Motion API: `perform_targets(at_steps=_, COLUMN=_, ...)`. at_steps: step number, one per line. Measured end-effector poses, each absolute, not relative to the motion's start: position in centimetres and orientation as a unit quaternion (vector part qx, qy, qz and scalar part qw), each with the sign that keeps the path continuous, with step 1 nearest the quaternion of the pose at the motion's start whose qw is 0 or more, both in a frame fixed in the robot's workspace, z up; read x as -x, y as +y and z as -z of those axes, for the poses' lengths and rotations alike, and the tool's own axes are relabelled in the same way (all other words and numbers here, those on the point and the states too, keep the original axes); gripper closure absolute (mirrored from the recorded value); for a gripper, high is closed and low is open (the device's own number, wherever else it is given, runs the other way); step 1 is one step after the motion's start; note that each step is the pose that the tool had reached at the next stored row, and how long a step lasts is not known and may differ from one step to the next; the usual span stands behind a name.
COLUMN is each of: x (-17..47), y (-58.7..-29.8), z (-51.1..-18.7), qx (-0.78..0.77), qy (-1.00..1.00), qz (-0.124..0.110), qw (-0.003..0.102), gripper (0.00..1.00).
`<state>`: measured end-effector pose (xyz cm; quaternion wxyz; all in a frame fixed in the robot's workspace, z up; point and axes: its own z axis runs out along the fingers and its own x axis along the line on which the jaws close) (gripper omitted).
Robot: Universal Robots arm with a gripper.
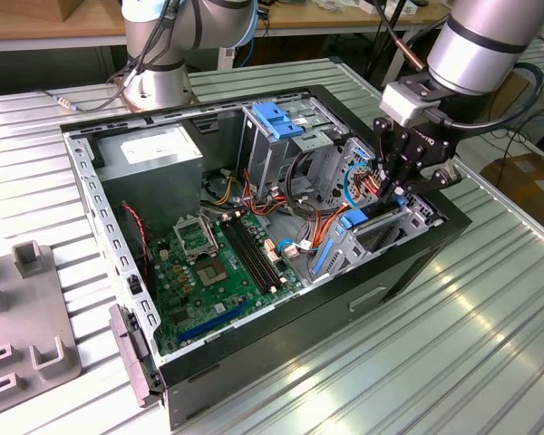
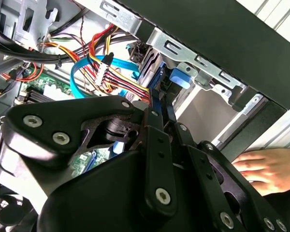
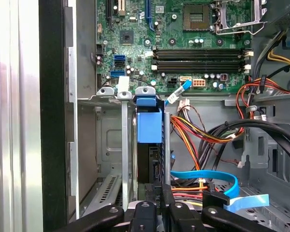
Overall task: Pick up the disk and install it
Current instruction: 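Insert the first disk wire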
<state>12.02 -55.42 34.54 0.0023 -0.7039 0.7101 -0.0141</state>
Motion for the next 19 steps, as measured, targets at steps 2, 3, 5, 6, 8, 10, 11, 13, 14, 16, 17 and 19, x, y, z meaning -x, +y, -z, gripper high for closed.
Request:
perform_targets(at_steps=2, x=-12.02, y=-55.42, z=-34.4, qx=0.704, qy=0.71, qz=0.014, qw=0.003, gripper=0.83)
perform_targets(at_steps=3, x=-12.02, y=-55.42, z=-34.35, qx=0.704, qy=0.71, qz=0.014, qw=0.003, gripper=0.83)
perform_targets(at_steps=5, x=-12.02, y=-55.42, z=-34.32, qx=0.704, qy=0.71, qz=0.013, qw=0.003, gripper=0.83)
perform_targets(at_steps=6, x=-12.02, y=-55.42, z=-34.34, qx=0.704, qy=0.71, qz=0.013, qw=0.003, gripper=0.83)
perform_targets(at_steps=8, x=-12.04, y=-55.42, z=-34.46, qx=0.704, qy=0.71, qz=0.013, qw=0.004, gripper=0.83)
perform_targets(at_steps=10, x=-12.05, y=-55.42, z=-34.55, qx=0.704, qy=0.71, qz=0.013, qw=0.004, gripper=0.83)
perform_targets(at_steps=11, x=-12.05, y=-55.42, z=-34.58, qx=0.704, qy=0.71, qz=0.013, qw=0.003, gripper=0.83)
perform_targets(at_steps=13, x=-12.06, y=-55.42, z=-34.59, qx=0.704, qy=0.71, qz=0.013, qw=0.003, gripper=0.83)
perform_targets(at_steps=14, x=-12.07, y=-55.43, z=-34.6, qx=0.704, qy=0.71, qz=0.013, qw=0.004, gripper=0.83)
perform_targets(at_steps=16, x=-12.07, y=-55.42, z=-34.61, qx=0.704, qy=0.71, qz=0.013, qw=0.004, gripper=0.83)
perform_targets(at_steps=17, x=-12.07, y=-55.42, z=-34.61, qx=0.704, qy=0.71, qz=0.013, qw=0.004, gripper=0.83)
perform_targets(at_steps=19, x=-12.07, y=-55.42, z=-34.61, qx=0.704, qy=0.71, qz=0.013, qw=0.004, gripper=0.83)
